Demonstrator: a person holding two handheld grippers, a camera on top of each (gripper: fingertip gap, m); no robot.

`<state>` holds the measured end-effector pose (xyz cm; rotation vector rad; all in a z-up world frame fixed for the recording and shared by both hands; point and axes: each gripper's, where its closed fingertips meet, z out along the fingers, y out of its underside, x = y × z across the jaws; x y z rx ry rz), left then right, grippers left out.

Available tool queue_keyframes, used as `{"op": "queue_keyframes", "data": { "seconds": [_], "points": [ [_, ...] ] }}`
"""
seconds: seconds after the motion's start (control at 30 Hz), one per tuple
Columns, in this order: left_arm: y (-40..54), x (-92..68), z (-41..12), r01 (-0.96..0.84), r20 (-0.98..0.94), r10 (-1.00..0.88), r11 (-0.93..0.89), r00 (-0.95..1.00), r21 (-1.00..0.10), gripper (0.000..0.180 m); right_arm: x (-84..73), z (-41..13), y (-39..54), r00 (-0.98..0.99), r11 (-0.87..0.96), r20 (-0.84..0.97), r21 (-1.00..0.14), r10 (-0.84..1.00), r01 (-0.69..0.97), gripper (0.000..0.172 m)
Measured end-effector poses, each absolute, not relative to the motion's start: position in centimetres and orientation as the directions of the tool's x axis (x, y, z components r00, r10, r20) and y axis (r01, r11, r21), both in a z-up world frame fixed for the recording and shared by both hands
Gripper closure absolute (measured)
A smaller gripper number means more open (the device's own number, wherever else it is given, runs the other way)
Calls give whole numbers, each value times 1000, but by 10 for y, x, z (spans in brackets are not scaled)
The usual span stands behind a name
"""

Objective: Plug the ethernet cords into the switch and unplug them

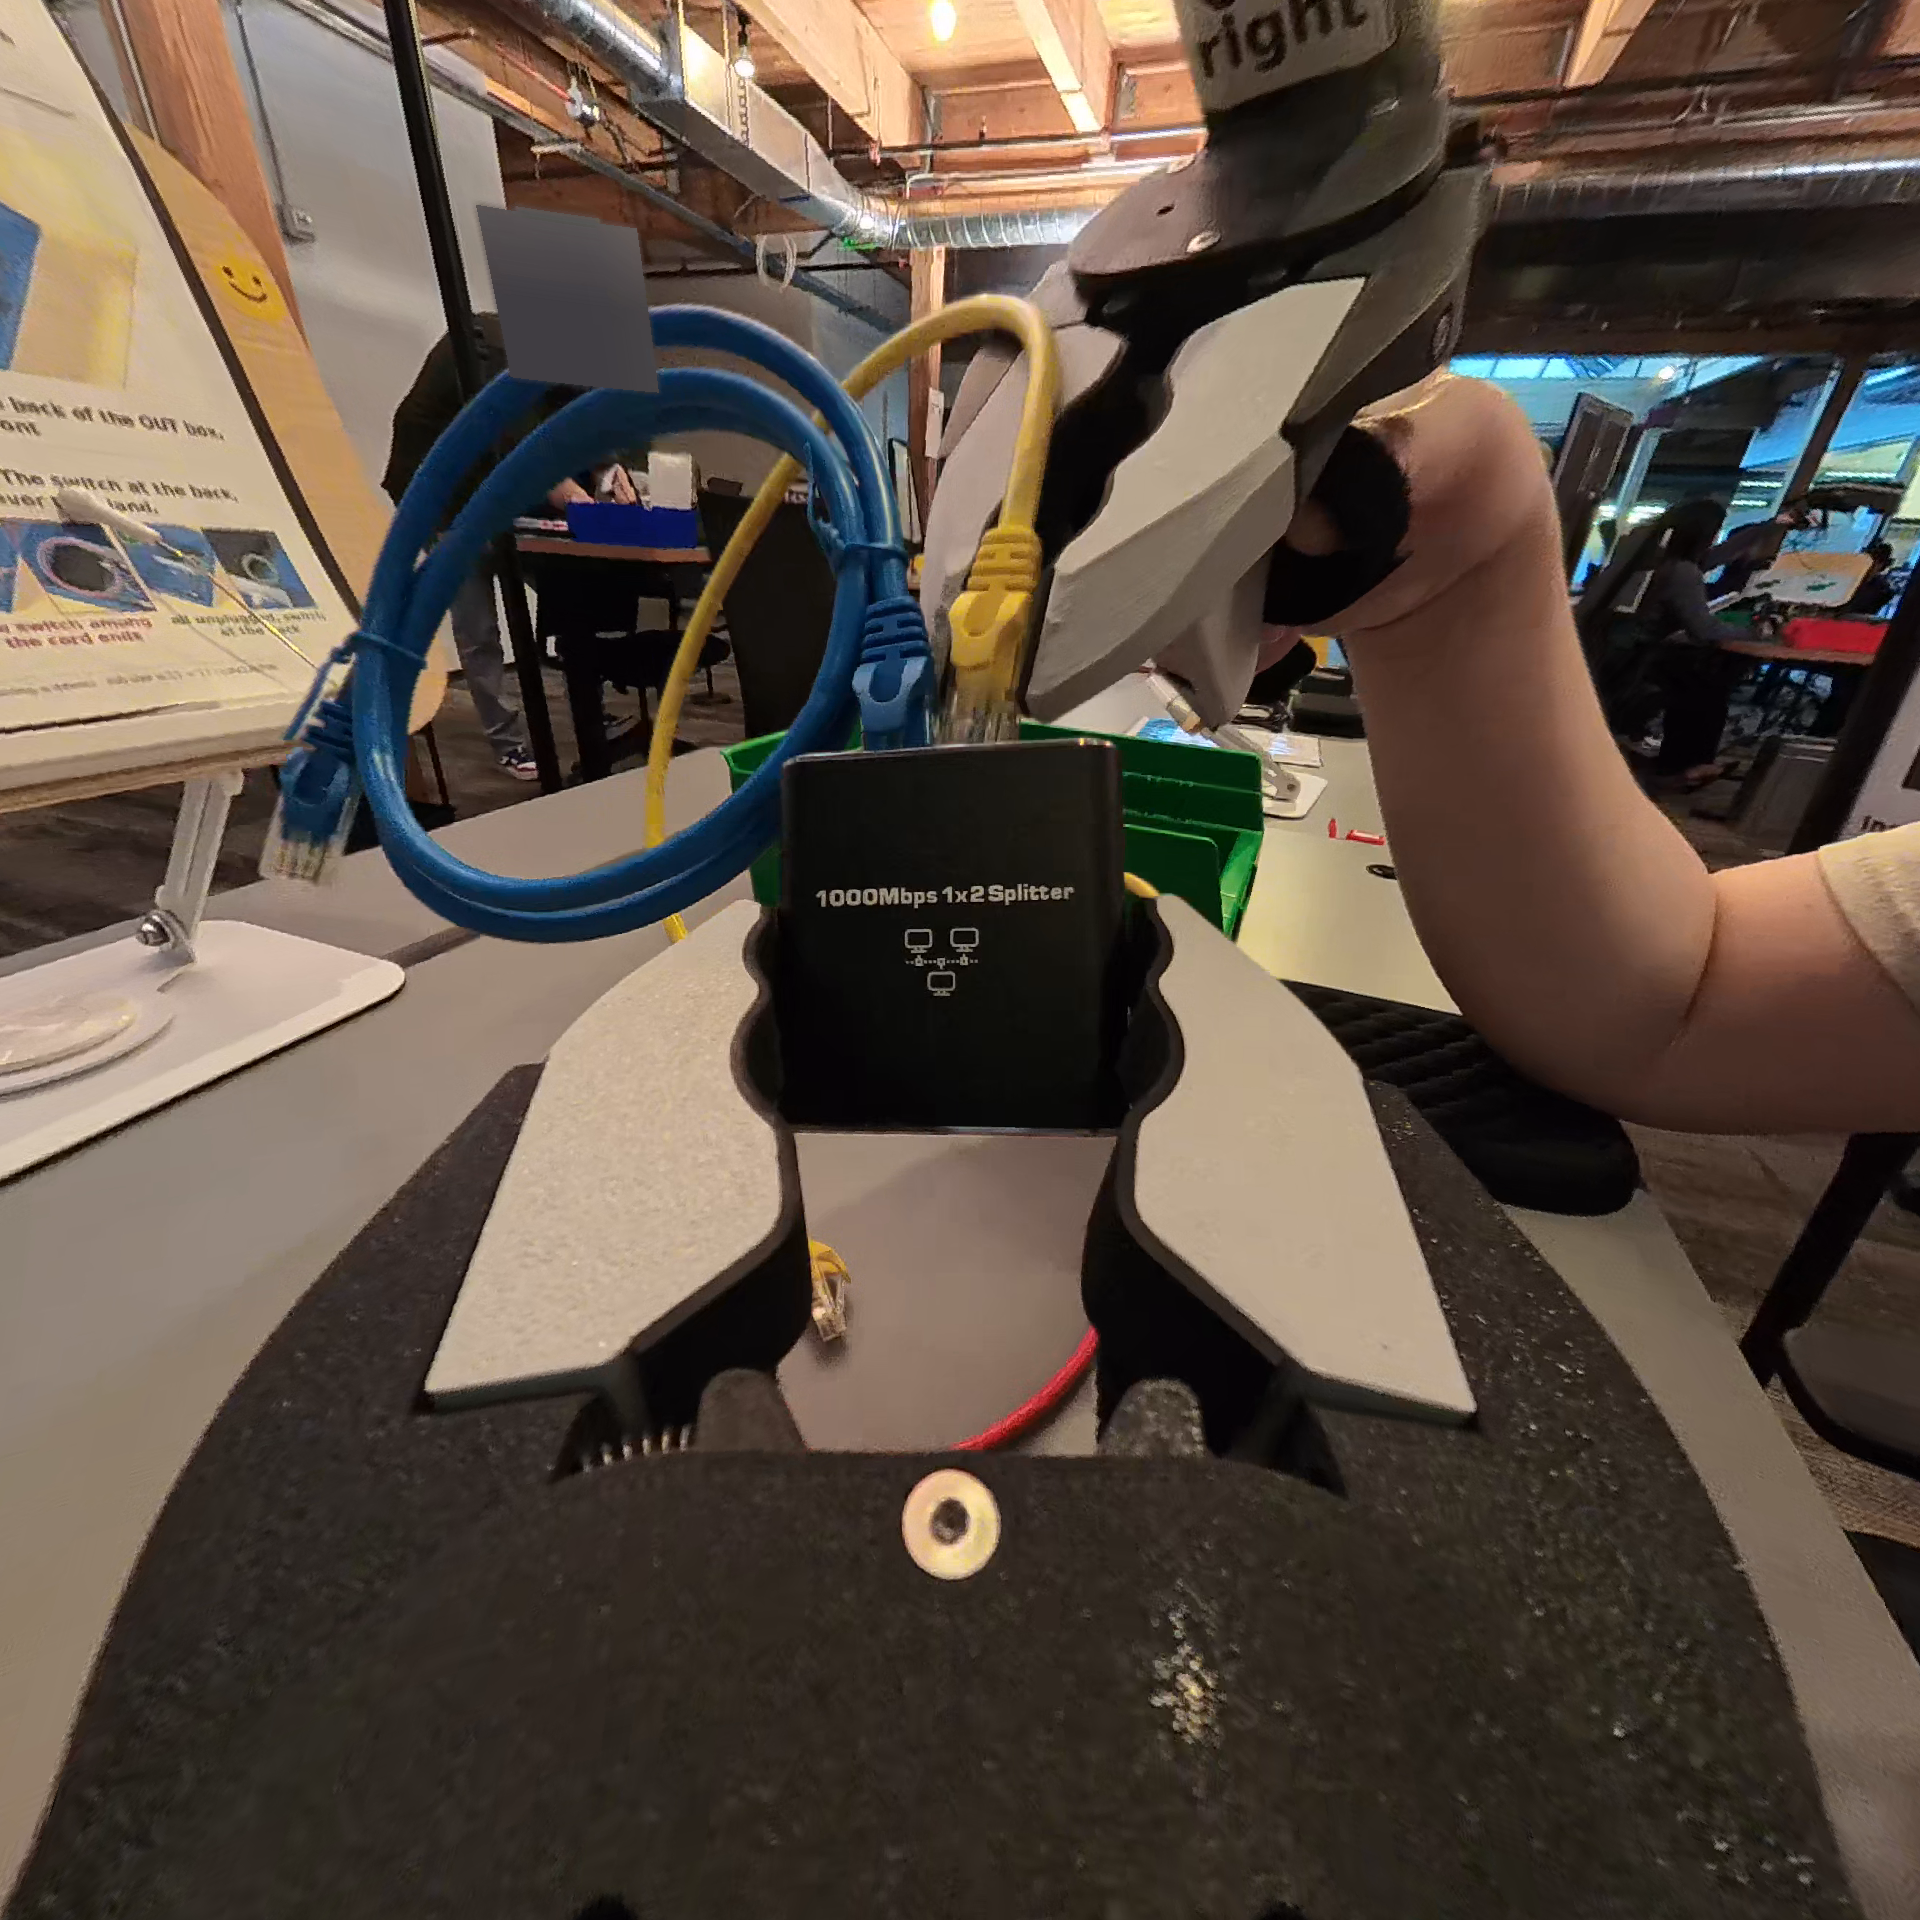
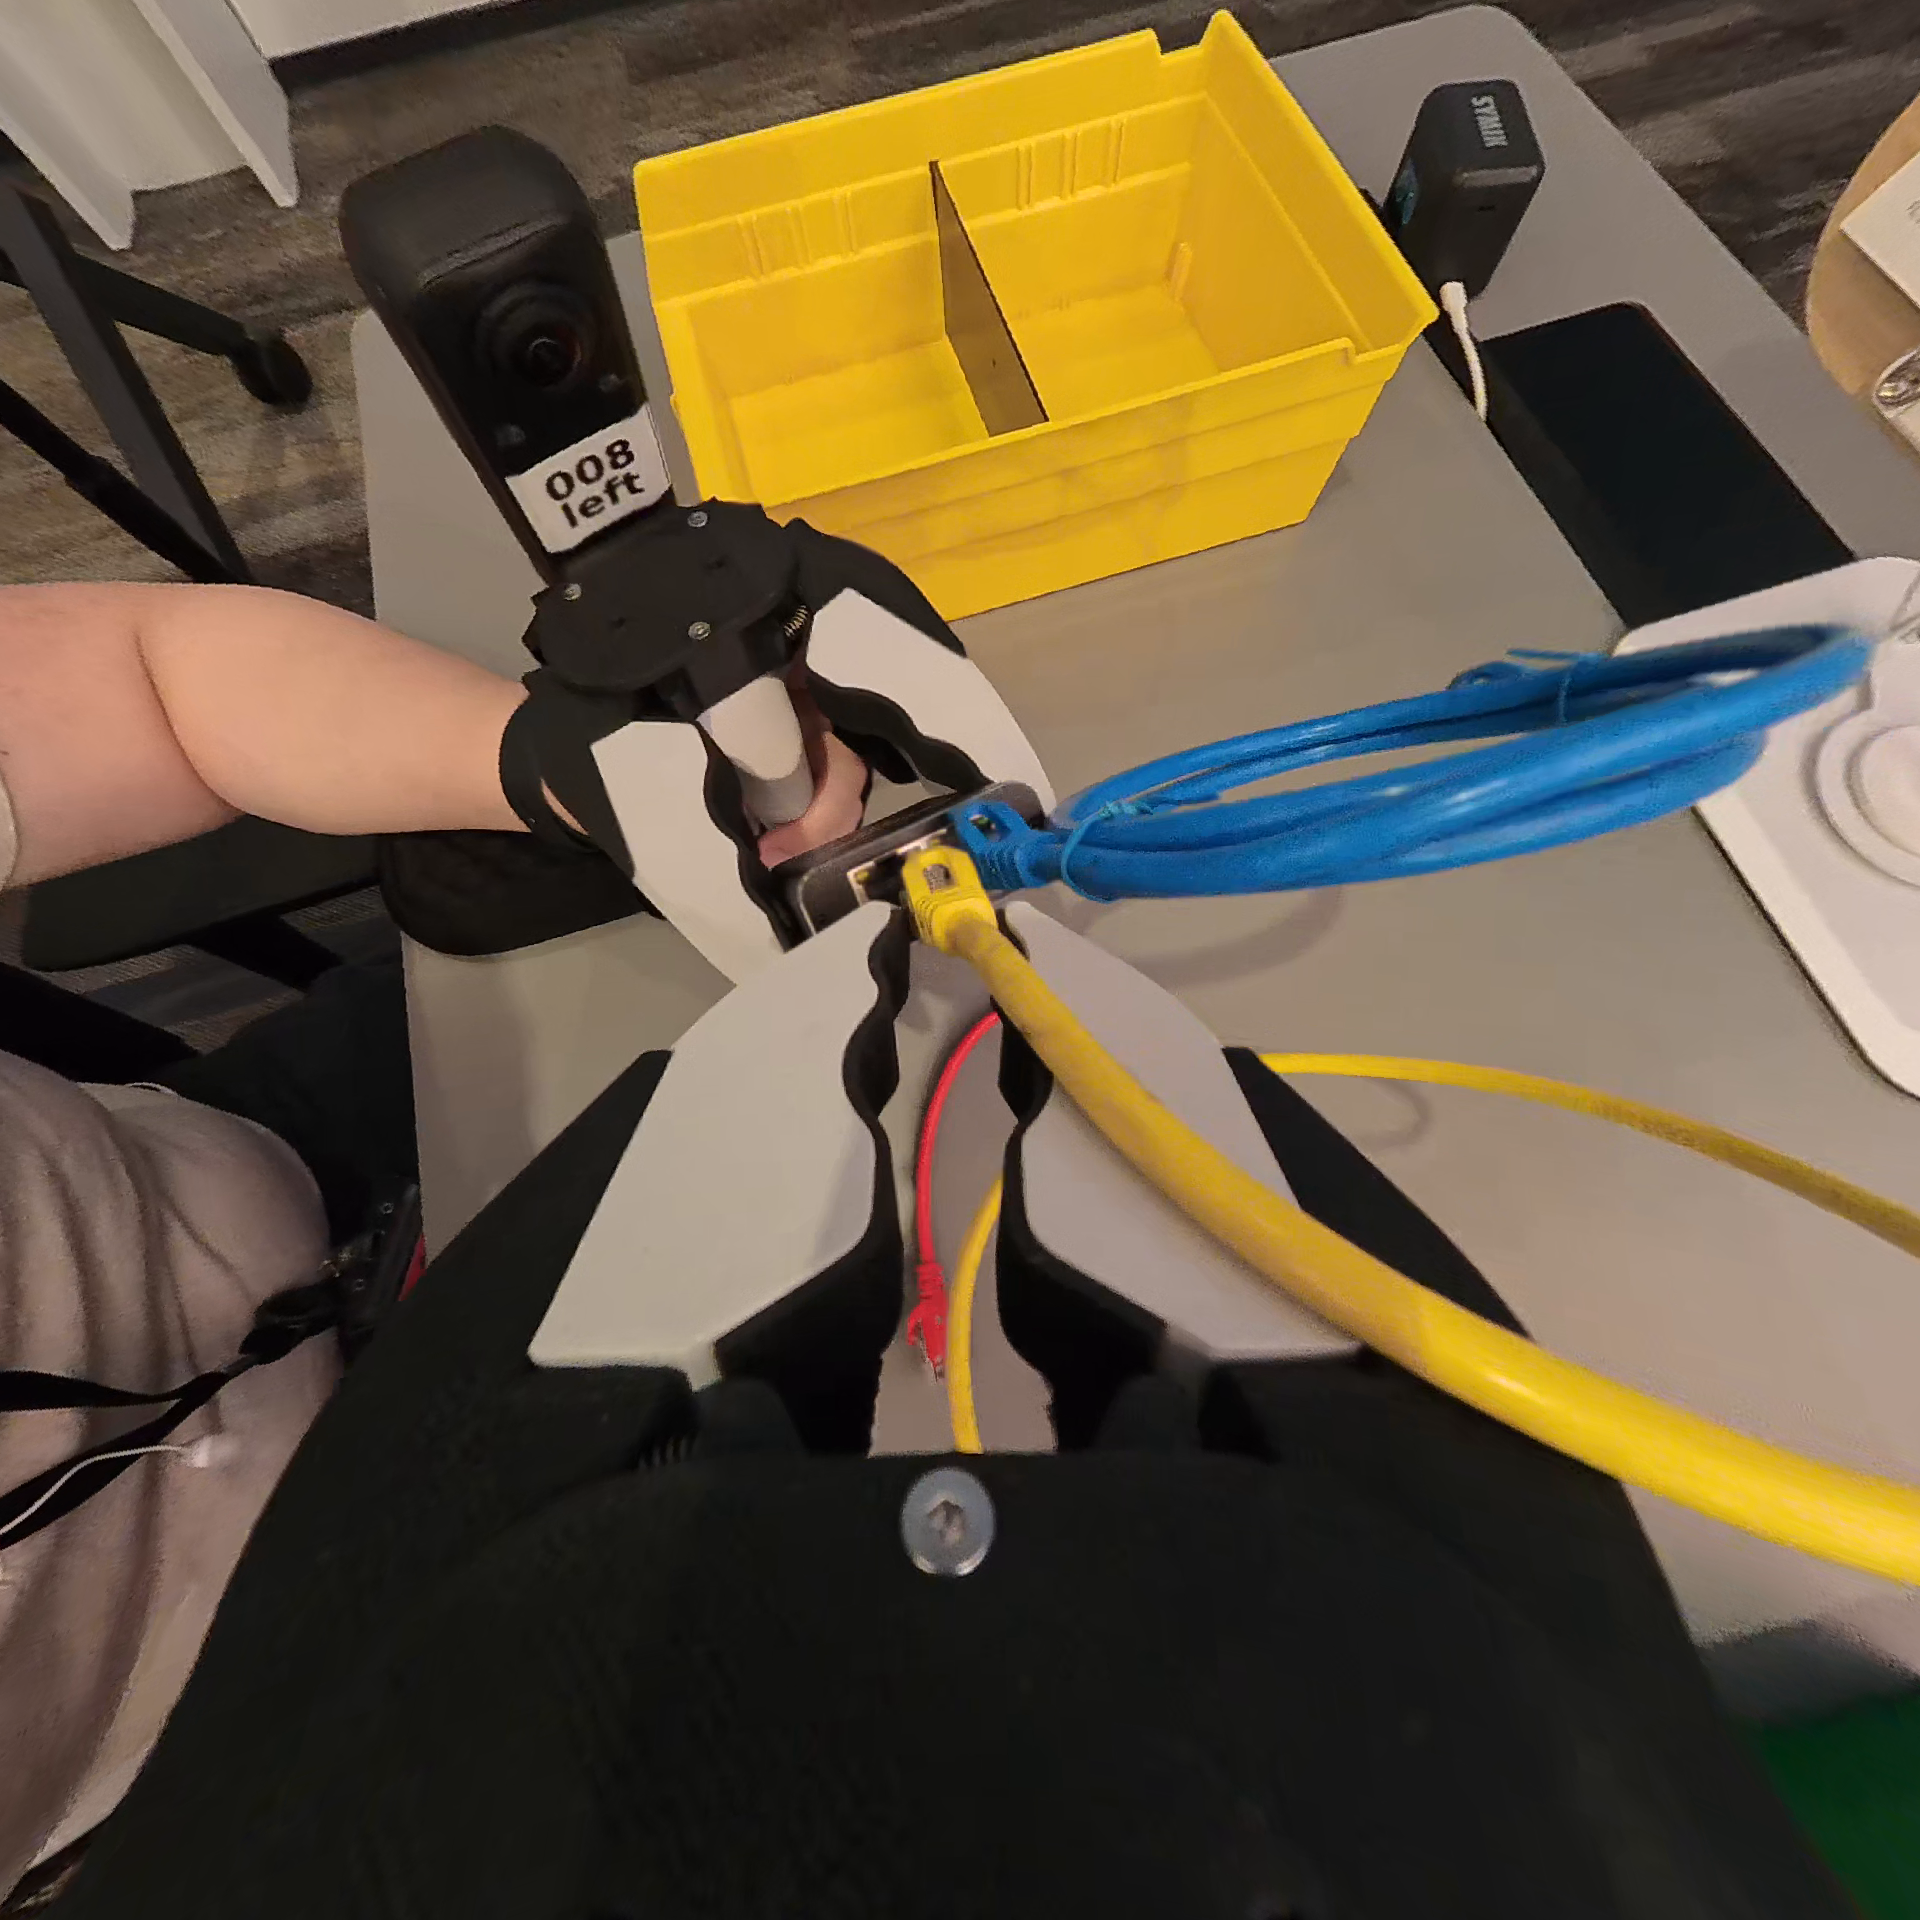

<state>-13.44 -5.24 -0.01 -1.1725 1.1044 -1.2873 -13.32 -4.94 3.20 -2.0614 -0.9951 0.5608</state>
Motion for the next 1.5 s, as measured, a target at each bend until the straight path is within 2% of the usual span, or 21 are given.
{"op": "queue_keyframes", "data": {
  "seconds": [0.53,0.67,0.8,0.83,0.97,1.33,1.5],
  "points": [
    [-52,-137,0,82,-49,-998,52,35,-995,117,-140,32,-57,456,-388,-176,-817,872,427,158],
    [-51,-138,-3,56,-89,-995,91,48,-994,117,-141,30,-57,457,-341,-107,-815,883,468,158],
    [-48,-135,-10,29,1,-1000,0,21,-1000,117,-140,23,-52,419,-174,111,-792,901,585,159],
    [-49,-134,-12,27,21,-1000,-21,5,-999,117,-141,23,-52,414,-167,115,-792,903,587,158],
    [-55,-136,-3,88,83,-995,-88,-64,-992,117,-142,31,-55,374,-195,4,-848,928,493,159],
    [-44,-146,9,163,106,-994,-109,-30,-981,117,-153,43,-44,415,-213,-40,-900,909,381,159],
    [-47,-150,17,207,112,-992,-123,-63,-971,117,-158,50,-46,358,-165,-40,-931,933,326,159]
  ]
}}
